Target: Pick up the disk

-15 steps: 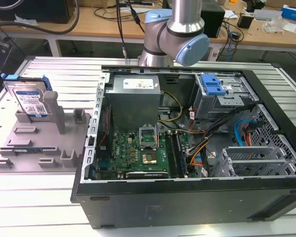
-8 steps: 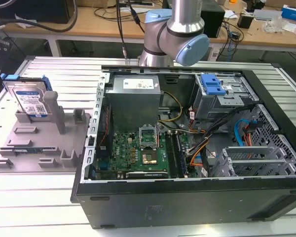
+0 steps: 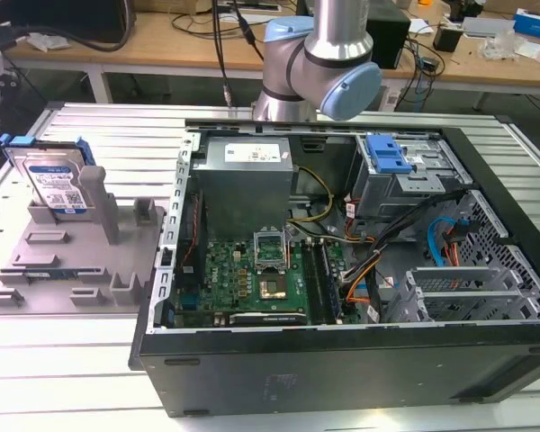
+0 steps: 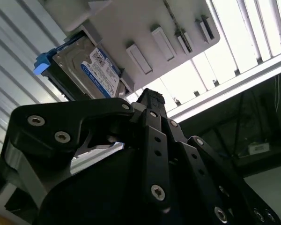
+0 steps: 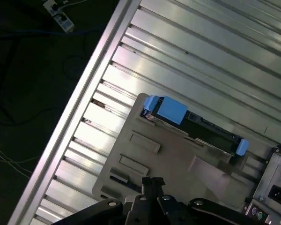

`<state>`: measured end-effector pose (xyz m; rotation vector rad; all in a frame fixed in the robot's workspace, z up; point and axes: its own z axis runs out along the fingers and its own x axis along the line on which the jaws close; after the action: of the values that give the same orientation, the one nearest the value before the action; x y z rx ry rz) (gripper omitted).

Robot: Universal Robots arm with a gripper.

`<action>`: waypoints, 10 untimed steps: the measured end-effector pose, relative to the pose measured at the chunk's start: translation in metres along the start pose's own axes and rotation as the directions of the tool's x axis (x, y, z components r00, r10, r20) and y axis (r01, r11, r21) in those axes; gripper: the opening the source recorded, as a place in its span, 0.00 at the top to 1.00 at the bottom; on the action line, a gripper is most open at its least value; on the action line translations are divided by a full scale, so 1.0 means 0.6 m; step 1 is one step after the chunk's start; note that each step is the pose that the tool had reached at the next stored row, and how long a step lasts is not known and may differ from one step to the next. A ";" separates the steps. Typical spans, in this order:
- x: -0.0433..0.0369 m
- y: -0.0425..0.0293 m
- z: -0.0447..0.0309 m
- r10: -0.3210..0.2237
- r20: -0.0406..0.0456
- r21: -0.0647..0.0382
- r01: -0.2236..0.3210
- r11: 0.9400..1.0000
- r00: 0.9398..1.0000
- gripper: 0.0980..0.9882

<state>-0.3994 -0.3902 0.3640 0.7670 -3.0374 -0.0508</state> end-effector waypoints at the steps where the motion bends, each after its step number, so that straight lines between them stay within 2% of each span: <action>1: 0.000 0.000 0.000 -0.021 -0.001 0.000 0.021 1.000 1.000 0.99; 2: 0.000 0.000 0.001 -0.053 -0.002 0.000 0.053 0.999 0.999 0.98; 3: 0.000 0.000 0.001 -0.074 -0.003 0.000 0.074 0.997 0.997 0.92; 5: 0.000 0.000 0.002 -0.107 -0.004 0.000 0.107 0.994 0.994 0.92; 7: 0.000 0.000 0.002 -0.140 -0.005 0.000 0.140 0.990 0.990 0.78; 8: 0.000 0.000 0.003 -0.168 -0.006 0.000 0.168 0.986 0.986 0.64; 9: -0.001 0.000 0.003 -0.198 -0.007 -0.001 0.198 0.980 0.980 0.57; 10: -0.001 0.000 0.003 -0.213 -0.007 -0.001 0.213 0.977 0.977 0.57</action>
<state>-0.3990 -0.3902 0.3619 1.0875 -2.9342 -0.0490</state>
